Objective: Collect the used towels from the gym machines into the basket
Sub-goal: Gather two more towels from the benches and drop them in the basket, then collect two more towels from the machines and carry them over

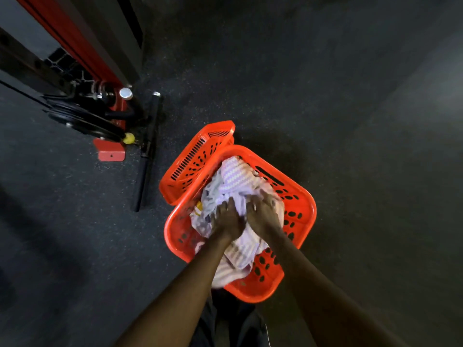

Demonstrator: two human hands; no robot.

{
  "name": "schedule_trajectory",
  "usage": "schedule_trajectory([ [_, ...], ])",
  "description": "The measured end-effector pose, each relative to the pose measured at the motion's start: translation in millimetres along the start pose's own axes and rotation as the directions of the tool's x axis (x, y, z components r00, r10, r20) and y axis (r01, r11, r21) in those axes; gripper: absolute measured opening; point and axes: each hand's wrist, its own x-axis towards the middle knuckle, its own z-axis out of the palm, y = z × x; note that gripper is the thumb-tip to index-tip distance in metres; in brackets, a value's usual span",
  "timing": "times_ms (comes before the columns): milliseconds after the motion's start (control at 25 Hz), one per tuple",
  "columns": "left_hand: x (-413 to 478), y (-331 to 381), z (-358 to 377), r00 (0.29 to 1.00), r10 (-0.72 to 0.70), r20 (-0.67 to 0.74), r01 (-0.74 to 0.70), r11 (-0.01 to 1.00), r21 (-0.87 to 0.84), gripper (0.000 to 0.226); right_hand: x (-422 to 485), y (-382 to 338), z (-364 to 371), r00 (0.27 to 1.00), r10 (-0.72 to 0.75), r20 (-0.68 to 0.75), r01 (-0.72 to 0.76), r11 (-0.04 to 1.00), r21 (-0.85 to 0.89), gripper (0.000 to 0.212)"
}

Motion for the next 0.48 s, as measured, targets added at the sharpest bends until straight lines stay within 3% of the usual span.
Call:
schedule_trajectory([
  [40, -6, -13, 11, 0.998, -0.042, -0.040, 0.049, 0.982, 0.185, 0.076, -5, 23, 16, 0.996, -0.017, 0.092, 0.018, 1.000, -0.010, 0.057],
  [120, -23, -38, 25, 0.997, -0.053, -0.054, 0.067, 0.946, 0.318, 0.072, -19, 54, 41, 0.963, -0.057, 0.263, 0.078, 0.994, -0.072, 0.027],
  [160, -29, -52, 31, 0.998, -0.052, 0.038, 0.037, 0.949, 0.312, 0.068, -26, 66, 52, 0.955, 0.003, 0.296, 0.032, 0.993, -0.112, 0.033],
  [200, -38, -62, 31, 0.988, -0.087, 0.128, 0.054, 0.968, 0.244, 0.064, -37, 60, 52, 0.919, 0.120, 0.376, -0.074, 0.988, -0.134, 0.053],
  [280, -37, -74, 18, 0.982, -0.129, 0.141, 0.112, 0.986, 0.126, 0.061, -47, 39, 47, 0.899, 0.253, 0.356, -0.222, 0.967, -0.126, 0.062],
  [400, -33, -52, -33, 0.998, -0.049, -0.036, 0.048, 0.998, -0.035, 0.048, -33, -1, 22, 0.949, 0.266, 0.171, -0.272, 0.962, 0.011, 0.037],
  [480, -43, -18, -91, 0.989, -0.018, -0.144, -0.005, 0.988, -0.156, 0.033, -17, -44, -14, 0.959, 0.239, 0.155, -0.262, 0.953, 0.150, 0.034],
])
